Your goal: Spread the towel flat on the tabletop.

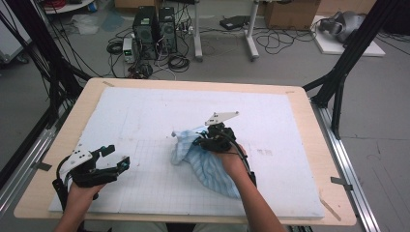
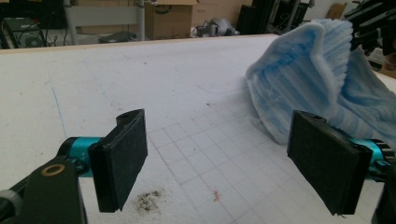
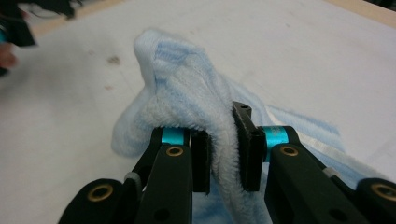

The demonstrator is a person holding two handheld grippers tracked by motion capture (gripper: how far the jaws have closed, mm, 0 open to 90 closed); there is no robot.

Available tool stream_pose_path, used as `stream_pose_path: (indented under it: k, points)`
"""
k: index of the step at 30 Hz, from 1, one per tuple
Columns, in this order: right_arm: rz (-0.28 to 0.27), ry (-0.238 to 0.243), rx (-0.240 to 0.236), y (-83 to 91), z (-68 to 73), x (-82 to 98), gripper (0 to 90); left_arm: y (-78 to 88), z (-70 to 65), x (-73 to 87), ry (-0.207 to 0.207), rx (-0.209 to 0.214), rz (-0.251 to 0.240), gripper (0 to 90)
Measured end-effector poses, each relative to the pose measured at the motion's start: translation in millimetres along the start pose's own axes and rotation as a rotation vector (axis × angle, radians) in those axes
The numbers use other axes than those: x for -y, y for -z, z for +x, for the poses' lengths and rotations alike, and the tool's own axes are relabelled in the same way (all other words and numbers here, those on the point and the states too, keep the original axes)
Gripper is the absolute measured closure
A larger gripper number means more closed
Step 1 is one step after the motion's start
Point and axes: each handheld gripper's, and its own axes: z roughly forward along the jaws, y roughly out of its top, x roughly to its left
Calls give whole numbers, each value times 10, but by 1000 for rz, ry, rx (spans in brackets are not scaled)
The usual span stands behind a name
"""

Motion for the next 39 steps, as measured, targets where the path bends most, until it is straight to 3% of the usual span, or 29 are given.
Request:
stream_pose_path:
  k: [4,7,8,9,10,11,12,13,14,15,16,17,18,19,22,24,26,28,29,30,31,34,36,38,39]
  points:
    - [-6,8,18,-21,-22,-45,786,-2,6,-3,1,0,1,205]
    - [-21,-20,43,-1,-114,-43,786,-6,8,-8,0,0,1,204]
    - [-43,-53,82,41,-241,-33,786,-11,6,-9,3,0,1,205]
    - [-43,-53,82,41,-241,-33,786,-16,7,-11,3,1,2,205]
    - [-58,-91,138,97,-372,-22,786,-20,9,-14,-1,0,5,205]
    - [-58,-91,138,97,-372,-22,786,-27,6,-16,2,0,2,205]
    - [-75,-124,191,163,-517,6,785,-33,6,-20,2,1,2,206]
    - [-75,-124,191,163,-517,6,785,-43,0,-23,8,1,-3,206]
    - [-88,-156,257,236,-650,36,783,-49,0,-27,1,2,0,206]
    - [-95,-175,287,276,-716,54,781,-59,-5,-31,2,4,0,206]
    - [-95,-175,287,276,-716,54,781,-69,-12,-34,2,7,3,206]
    - [-105,-213,355,357,-836,102,775,-80,-18,-38,1,8,2,207]
    - [-105,-213,355,357,-836,102,775,-90,-22,-41,-1,11,6,207]
    - [-96,-253,427,431,-946,161,772,-105,-29,-43,0,14,6,210]
    - [-76,-307,535,526,-1100,263,748,-163,-68,-62,-5,31,15,214]
    - [-60,-346,606,576,-1187,331,679,-176,-78,-68,-8,32,19,215]
    - [-23,-387,697,612,-1260,398,538,-214,-95,-82,-11,43,25,218]
    - [22,-443,749,635,-1318,477,462,-233,-102,-85,-8,46,26,223]
    - [46,-440,777,643,-1327,508,436,-233,-102,-85,-8,46,26,223]
    - [46,-440,777,643,-1327,508,436,-239,-100,-84,-13,48,30,223]
    - [95,-416,807,663,-1334,563,419,-245,-105,-81,-9,47,31,223]
    - [100,-393,804,706,-1330,605,405,-248,-108,-78,-12,49,36,223]
    - [90,-360,764,771,-1295,638,388,-248,-110,-79,-12,48,33,223]
    - [81,-345,754,795,-1272,644,387,-251,-111,-78,-10,49,31,223]
    - [41,-319,702,845,-1229,654,378,-253,-110,-79,-11,52,32,223]
